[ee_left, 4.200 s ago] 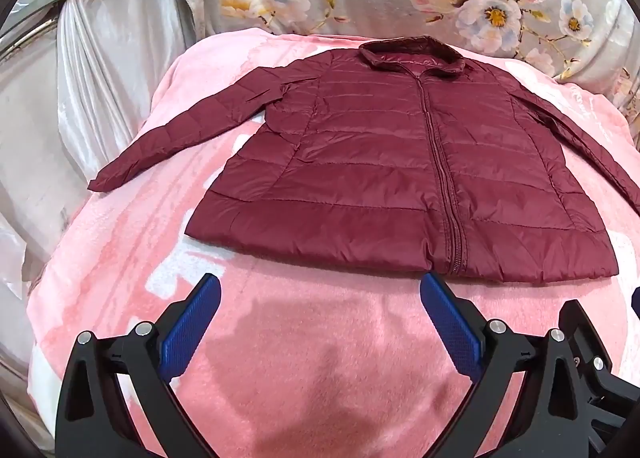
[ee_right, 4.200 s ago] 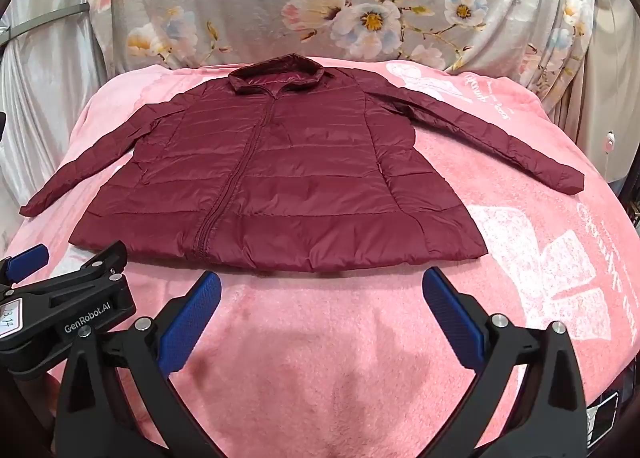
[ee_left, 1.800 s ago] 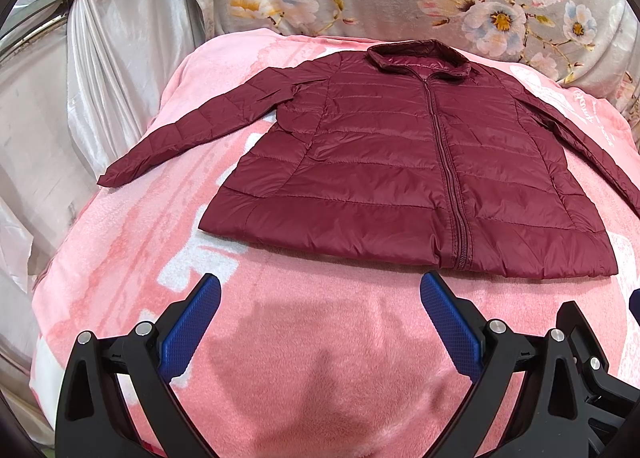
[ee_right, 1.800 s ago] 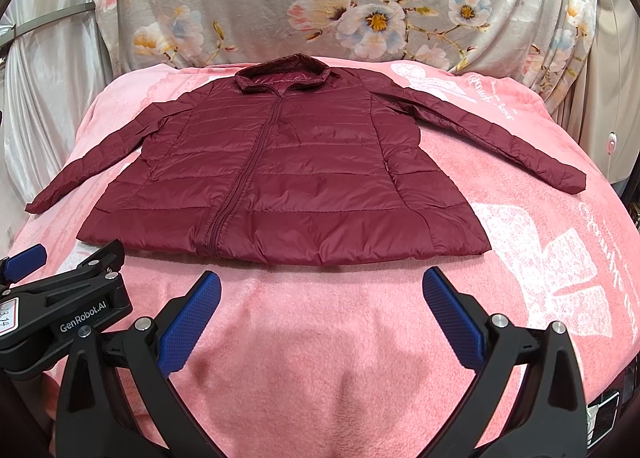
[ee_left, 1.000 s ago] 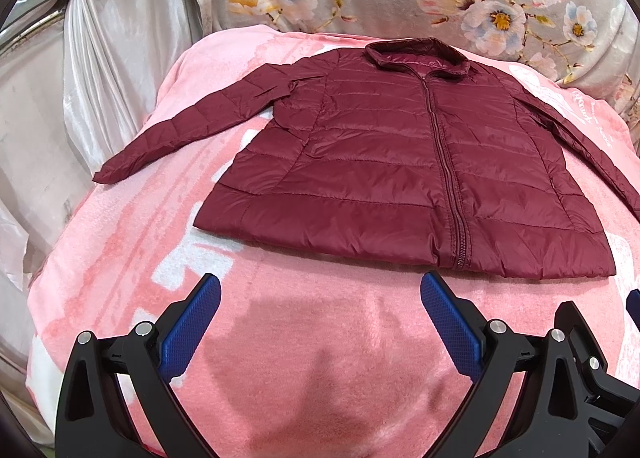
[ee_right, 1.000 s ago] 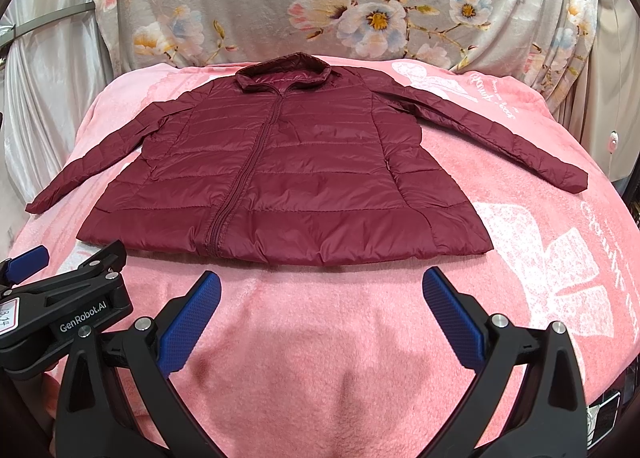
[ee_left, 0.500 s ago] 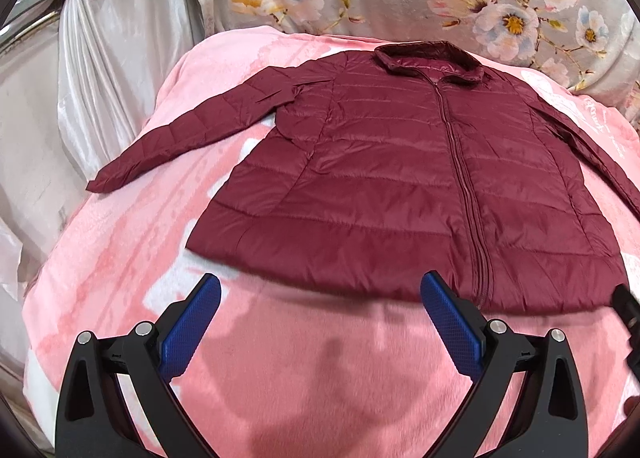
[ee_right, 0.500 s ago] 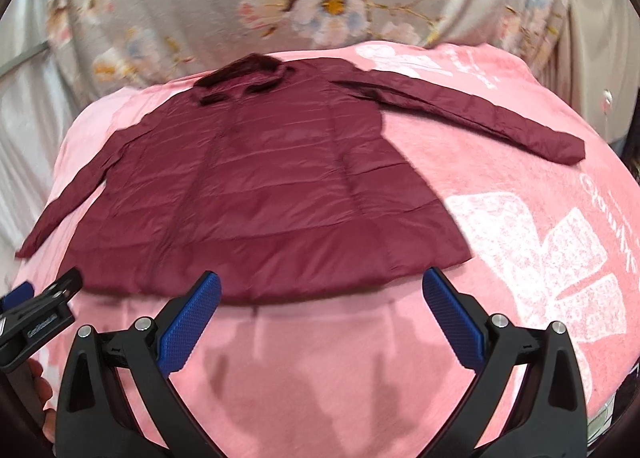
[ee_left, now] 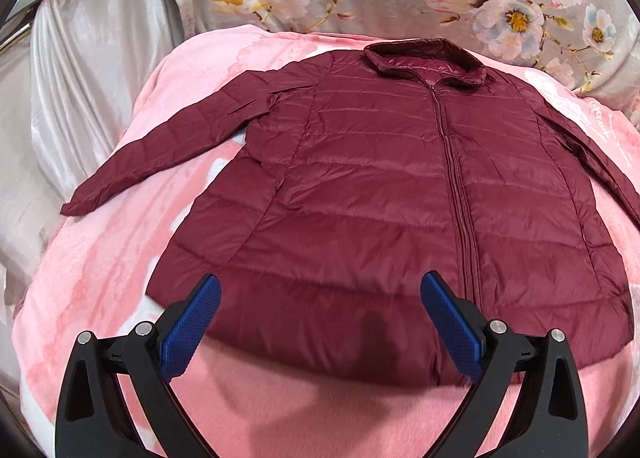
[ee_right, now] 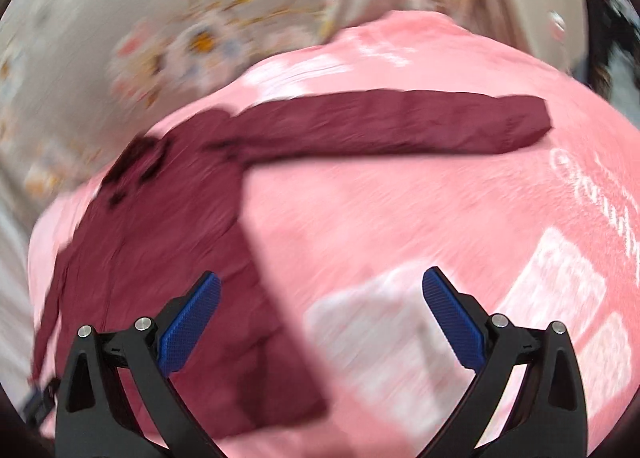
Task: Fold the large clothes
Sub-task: 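Reach the right tool to a jacket sleeve cuff and close on it, then lift the sleeve with the right tool, lay it across the jacket body, open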
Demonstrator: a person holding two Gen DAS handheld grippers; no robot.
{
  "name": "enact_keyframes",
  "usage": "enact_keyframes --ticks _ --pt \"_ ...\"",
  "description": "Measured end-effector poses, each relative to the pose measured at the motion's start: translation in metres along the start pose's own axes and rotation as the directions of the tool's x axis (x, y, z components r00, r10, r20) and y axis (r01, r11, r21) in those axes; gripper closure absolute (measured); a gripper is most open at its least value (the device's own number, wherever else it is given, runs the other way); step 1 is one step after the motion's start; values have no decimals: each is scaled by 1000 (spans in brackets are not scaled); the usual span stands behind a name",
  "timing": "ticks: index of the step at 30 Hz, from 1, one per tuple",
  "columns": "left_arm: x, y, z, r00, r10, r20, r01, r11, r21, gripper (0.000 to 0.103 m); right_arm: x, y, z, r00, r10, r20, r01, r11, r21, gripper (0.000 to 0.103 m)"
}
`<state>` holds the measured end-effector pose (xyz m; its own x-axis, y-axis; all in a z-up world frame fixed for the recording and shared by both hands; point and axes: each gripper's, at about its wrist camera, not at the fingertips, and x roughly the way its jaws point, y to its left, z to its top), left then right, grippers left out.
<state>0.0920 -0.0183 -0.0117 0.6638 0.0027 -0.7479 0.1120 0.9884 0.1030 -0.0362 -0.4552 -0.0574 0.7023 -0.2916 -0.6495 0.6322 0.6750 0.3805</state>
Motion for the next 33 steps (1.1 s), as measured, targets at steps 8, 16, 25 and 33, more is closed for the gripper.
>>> enact_keyframes --ticks 8,16,25,33 --pt "25 7 19 1000 23 -7 -23 999 -38 5 35 -106 64 991 -90 99 56 952 301 5" --pt "41 20 30 998 61 15 -60 997 -42 5 66 -152 78 985 -145 95 89 893 440 39" --pt "50 38 35 996 86 3 -85 993 -77 5 75 -92 117 982 -89 169 37 957 288 97" --pt "56 53 34 993 115 -5 -115 988 -99 5 55 98 118 955 229 191 -214 972 -97 99"
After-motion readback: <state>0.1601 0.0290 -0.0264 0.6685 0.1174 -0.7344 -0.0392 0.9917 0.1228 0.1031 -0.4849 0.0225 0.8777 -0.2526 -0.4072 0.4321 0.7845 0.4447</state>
